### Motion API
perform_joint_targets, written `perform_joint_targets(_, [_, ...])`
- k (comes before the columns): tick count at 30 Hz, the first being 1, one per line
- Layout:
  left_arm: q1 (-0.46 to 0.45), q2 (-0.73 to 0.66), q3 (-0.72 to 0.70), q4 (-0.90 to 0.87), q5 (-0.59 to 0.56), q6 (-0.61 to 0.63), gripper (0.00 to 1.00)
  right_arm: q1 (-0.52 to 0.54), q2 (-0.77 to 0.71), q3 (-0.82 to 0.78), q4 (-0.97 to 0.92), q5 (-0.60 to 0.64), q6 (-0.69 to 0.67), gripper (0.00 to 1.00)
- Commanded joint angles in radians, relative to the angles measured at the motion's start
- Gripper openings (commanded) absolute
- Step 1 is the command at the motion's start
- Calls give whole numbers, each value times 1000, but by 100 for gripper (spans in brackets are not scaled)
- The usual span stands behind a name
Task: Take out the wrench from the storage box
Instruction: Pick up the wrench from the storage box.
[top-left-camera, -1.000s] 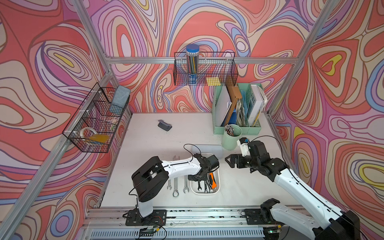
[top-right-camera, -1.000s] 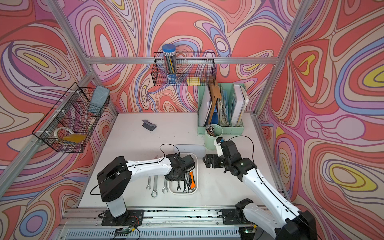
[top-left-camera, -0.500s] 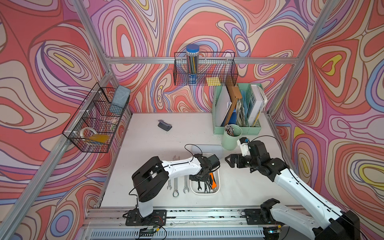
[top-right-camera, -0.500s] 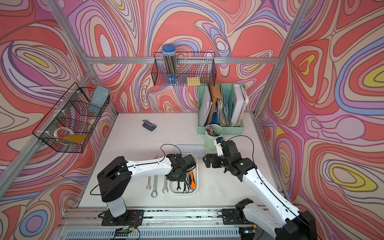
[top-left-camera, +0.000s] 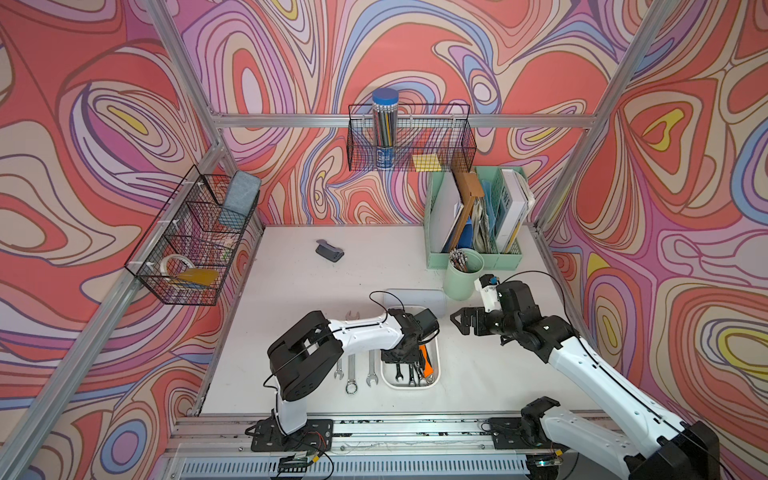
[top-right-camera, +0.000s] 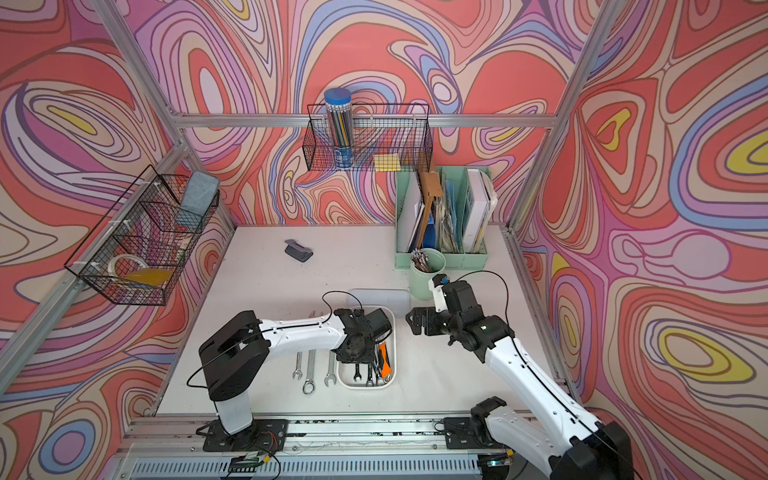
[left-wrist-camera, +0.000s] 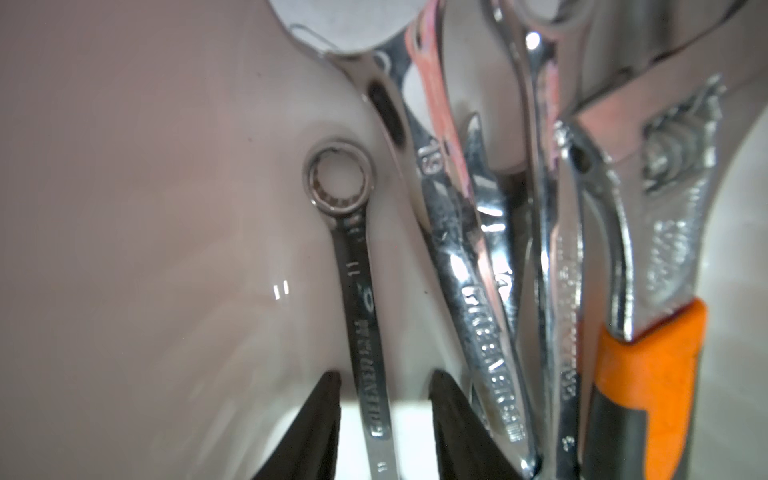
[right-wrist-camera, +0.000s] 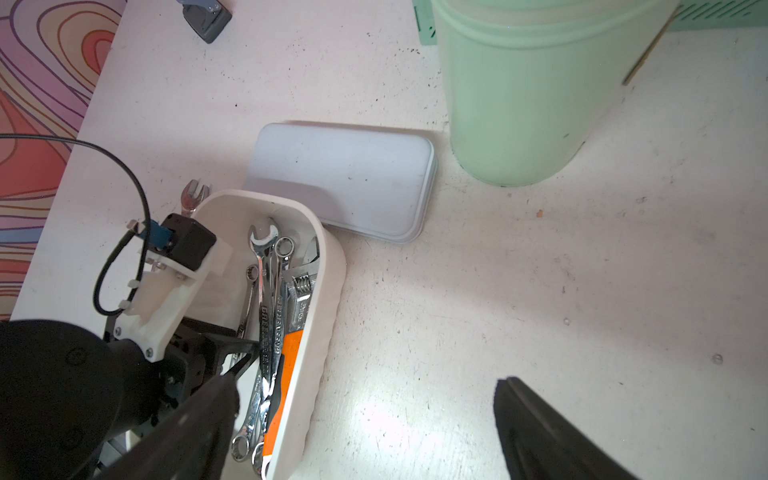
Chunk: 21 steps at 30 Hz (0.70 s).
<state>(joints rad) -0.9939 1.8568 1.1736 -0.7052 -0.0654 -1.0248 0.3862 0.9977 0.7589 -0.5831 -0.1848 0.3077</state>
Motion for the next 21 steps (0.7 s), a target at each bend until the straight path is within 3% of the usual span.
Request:
perform_joint_targets(1, [5,78,-77,0,71,-24,35,-8,2,-15,13,-15,-7,98])
perform_joint_targets(13, [0,85,-44,-74,24,-15,8,-23,-9,-36,28,-30,-5,98])
perform_joint_targets(21, [-5,6,28,-141,-54,-11,5,-30,-13,-33,32,-36,-4,98])
